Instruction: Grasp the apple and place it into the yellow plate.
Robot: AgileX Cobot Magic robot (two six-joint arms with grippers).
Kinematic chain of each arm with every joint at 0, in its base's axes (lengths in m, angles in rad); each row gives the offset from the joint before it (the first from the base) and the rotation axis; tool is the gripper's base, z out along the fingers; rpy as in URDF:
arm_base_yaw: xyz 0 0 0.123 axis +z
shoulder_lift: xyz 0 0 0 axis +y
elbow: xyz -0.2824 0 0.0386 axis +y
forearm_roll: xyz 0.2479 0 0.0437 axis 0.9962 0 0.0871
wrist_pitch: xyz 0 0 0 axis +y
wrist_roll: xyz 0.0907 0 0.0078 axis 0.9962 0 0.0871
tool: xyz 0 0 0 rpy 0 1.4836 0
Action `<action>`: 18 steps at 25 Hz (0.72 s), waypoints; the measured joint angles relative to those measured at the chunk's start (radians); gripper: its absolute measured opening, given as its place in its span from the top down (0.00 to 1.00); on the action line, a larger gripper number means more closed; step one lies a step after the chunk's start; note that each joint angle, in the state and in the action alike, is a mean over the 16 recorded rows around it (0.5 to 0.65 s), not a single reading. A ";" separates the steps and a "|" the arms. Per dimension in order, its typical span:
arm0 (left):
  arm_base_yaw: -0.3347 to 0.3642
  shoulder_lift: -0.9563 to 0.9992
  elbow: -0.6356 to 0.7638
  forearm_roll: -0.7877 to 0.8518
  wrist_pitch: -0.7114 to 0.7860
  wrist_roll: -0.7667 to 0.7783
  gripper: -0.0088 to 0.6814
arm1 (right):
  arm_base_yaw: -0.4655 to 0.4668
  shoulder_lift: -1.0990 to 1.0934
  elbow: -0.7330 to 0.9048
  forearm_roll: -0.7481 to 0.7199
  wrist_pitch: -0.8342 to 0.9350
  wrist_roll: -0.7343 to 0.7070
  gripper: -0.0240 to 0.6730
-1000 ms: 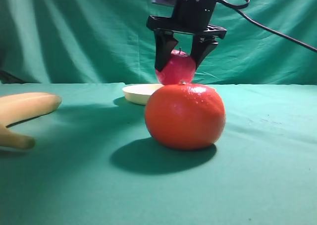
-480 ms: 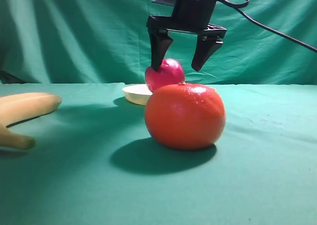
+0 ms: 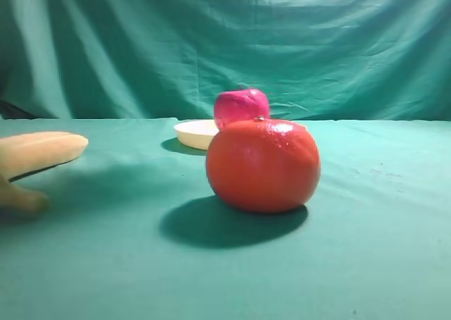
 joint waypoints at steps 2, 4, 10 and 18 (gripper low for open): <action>0.000 0.000 0.000 0.000 0.000 0.000 0.99 | 0.000 -0.051 0.008 -0.006 0.026 0.023 0.95; 0.000 0.000 0.000 0.000 0.000 0.000 0.99 | 0.000 -0.108 0.023 -0.010 0.047 0.038 0.97; 0.000 0.000 0.000 0.000 0.000 0.000 0.99 | 0.000 -0.326 0.125 -0.016 0.081 0.065 0.97; 0.000 0.000 0.000 0.000 0.000 0.000 0.99 | 0.000 -0.678 0.402 -0.016 0.029 0.078 0.97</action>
